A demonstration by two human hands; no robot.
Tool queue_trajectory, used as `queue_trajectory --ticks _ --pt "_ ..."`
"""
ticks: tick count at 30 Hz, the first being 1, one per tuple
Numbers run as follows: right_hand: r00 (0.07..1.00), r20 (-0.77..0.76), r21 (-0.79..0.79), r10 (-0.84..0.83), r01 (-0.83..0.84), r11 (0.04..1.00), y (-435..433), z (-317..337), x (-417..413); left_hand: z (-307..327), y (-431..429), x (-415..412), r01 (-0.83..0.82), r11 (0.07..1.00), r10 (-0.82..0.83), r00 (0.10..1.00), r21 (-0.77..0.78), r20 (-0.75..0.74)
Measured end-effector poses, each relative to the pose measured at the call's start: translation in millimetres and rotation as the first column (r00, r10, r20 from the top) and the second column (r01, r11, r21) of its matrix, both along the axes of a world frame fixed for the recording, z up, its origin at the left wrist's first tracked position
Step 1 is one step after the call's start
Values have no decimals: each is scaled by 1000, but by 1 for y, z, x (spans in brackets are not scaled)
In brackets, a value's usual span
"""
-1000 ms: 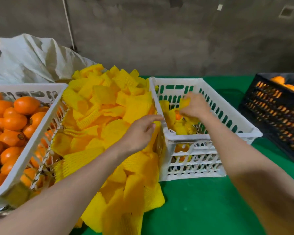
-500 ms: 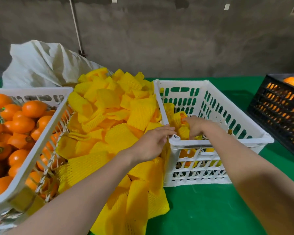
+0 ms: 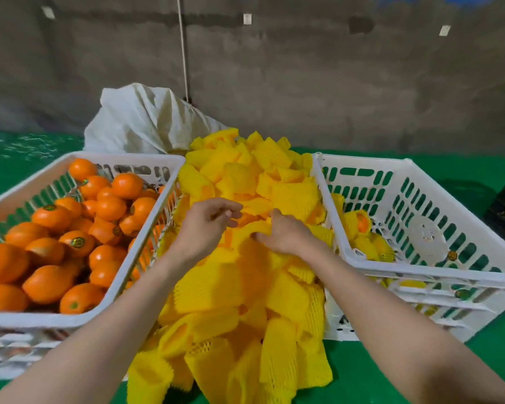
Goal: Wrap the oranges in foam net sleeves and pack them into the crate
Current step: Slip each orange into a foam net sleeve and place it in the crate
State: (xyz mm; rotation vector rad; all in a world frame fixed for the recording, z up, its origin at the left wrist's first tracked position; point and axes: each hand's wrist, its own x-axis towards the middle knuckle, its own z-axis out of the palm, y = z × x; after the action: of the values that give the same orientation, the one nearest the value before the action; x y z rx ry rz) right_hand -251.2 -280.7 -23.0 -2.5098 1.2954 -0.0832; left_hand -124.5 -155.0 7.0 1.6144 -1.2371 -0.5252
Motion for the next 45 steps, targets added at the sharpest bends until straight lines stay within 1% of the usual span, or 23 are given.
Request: queue_trajectory --ticks 3,6,7,9,11,13,15,17,18,20,22,24,26,27,28,29,30,31,32,34,36,42,45 --pt "998 -54 111 -27 33 993 1 -10 7 -5 19 22 -70 997 71 995 8 -73" --pt "971 211 136 -110 82 987 3 -3 6 -11 31 35 -147 989 148 981 16 -126" --pt "917 370 191 -146 79 978 6 3 7 -12 33 37 -163 986 166 972 33 -164" --pt "727 645 406 -236 -64 912 19 17 9 -14 35 37 -134 986 157 942 98 -297" --pt "617 733 528 -287 -249 812 33 28 10 -12 34 30 -19 983 105 877 184 -469" --pt "619 740 549 -263 -330 768 46 32 13 -10 32 24 42 982 71 822 185 -564" --pt "679 713 476 -177 -283 832 53 34 17 -9 31 23 -21 991 84 866 131 -493" --pt "728 685 201 26 -224 954 57 36 19 -11 31 27 -104 990 127 952 96 -280" --pt "745 644 11 177 -240 971 59 36 21 -12 33 28 -130 988 142 976 79 -164" --pt "758 479 -317 443 -321 892 64 36 27 -12 37 31 -168 985 168 986 40 7" --pt "758 397 -452 517 -329 829 70 34 38 -11 41 34 -182 983 180 981 17 73" --pt "733 475 -463 487 -263 846 75 36 49 -6 48 46 -114 993 113 990 -8 -84" --pt "704 544 -437 457 -227 870 77 40 54 2 57 67 -6 999 -11 938 -49 -346" --pt "687 563 -431 460 -231 872 76 42 57 3 61 82 -4 998 -21 917 -62 -399" --pt "670 577 -426 467 -241 872 76 44 58 2 64 99 -41 998 21 927 -44 -374" --pt "654 592 -415 471 -253 874 76 45 59 0 68 118 -102 995 103 961 17 -256" --pt "640 610 -395 467 -265 879 77 46 60 -3 72 137 -167 977 172 985 135 -24" --pt "632 626 -368 457 -277 888 77 47 61 -8 78 155 -198 928 123 962 317 242" --pt "626 639 -341 446 -289 894 78 47 61 -14 84 168 -201 826 -40 911 526 411" --pt "623 649 -299 436 -319 899 78 46 63 -27 93 181 -184 529 -374 826 828 422" --pt "614 652 -278 444 -352 894 80 43 66 -34 97 179 -186 399 -469 799 898 375" --pt "596 642 -248 482 -434 866 81 36 69 -46 93 163 -336 367 -610 617 868 497" --pt "600 653 -178 462 -472 864 77 35 67 -49 92 166 -355 408 -600 590 841 540"
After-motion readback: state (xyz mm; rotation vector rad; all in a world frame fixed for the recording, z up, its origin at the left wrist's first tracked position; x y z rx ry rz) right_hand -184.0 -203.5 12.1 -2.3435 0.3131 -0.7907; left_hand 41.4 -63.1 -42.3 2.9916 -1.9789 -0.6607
